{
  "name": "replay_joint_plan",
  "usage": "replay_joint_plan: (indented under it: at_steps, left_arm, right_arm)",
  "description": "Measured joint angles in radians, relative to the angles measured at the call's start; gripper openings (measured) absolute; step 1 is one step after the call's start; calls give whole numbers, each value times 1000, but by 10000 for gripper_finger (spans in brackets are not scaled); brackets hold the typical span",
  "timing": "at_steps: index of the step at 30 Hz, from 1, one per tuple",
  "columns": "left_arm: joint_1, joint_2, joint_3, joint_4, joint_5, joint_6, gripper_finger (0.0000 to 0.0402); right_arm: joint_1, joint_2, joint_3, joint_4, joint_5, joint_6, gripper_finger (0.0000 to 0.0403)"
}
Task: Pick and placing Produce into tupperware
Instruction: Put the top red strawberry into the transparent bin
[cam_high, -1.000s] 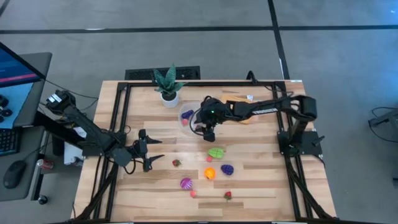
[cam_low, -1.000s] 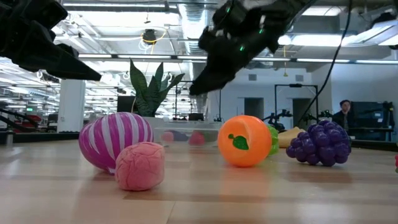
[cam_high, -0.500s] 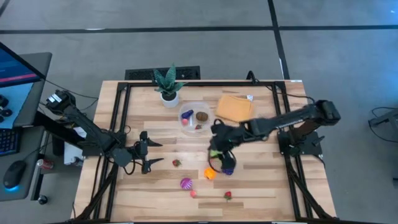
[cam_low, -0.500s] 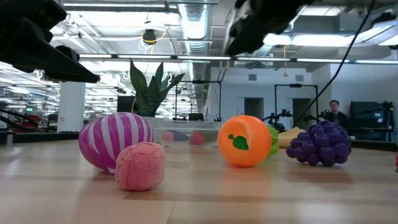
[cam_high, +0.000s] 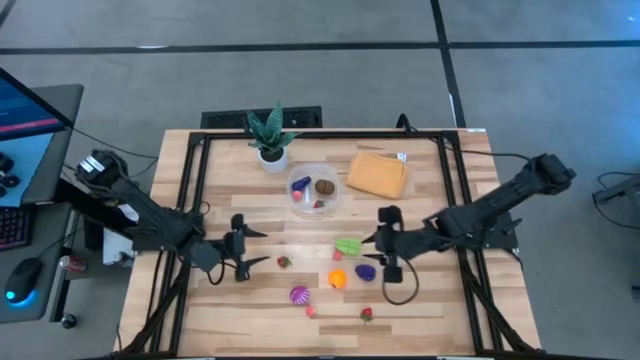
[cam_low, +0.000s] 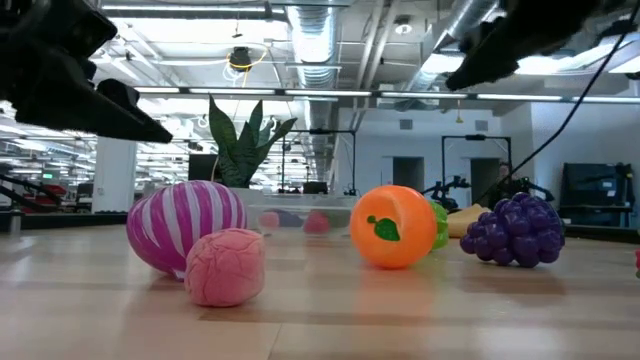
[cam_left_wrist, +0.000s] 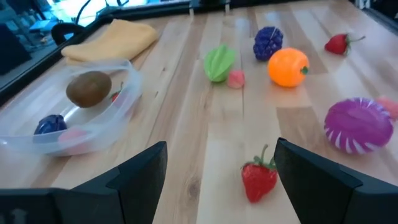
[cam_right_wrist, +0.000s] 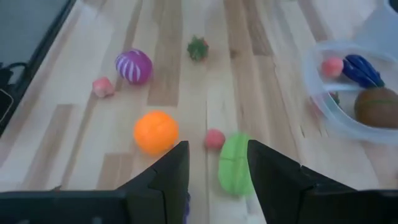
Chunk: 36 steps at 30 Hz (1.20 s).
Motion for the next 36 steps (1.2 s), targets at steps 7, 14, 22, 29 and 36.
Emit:
replay_joint_plan:
  at_steps: [7,14,22,29,36]
  left_arm:
    - [35,84,0,36,57,31,286]
    - [84,163,0,84,214,39,286]
    - [135,220,0,158,313,44,286]
    - [184,309,20,224,403,72,286]
    - [211,416,72,225,437,73,286]
  right_arm:
    - [122,-100,-146,104,173,77,180]
    - [243,-152,-264,274,341,102,180]
    - [328,-171,-307,354,460,117,176]
    - [372,-170,-307,357,503,136,174]
    - [404,-170,-307,357,549,144,173]
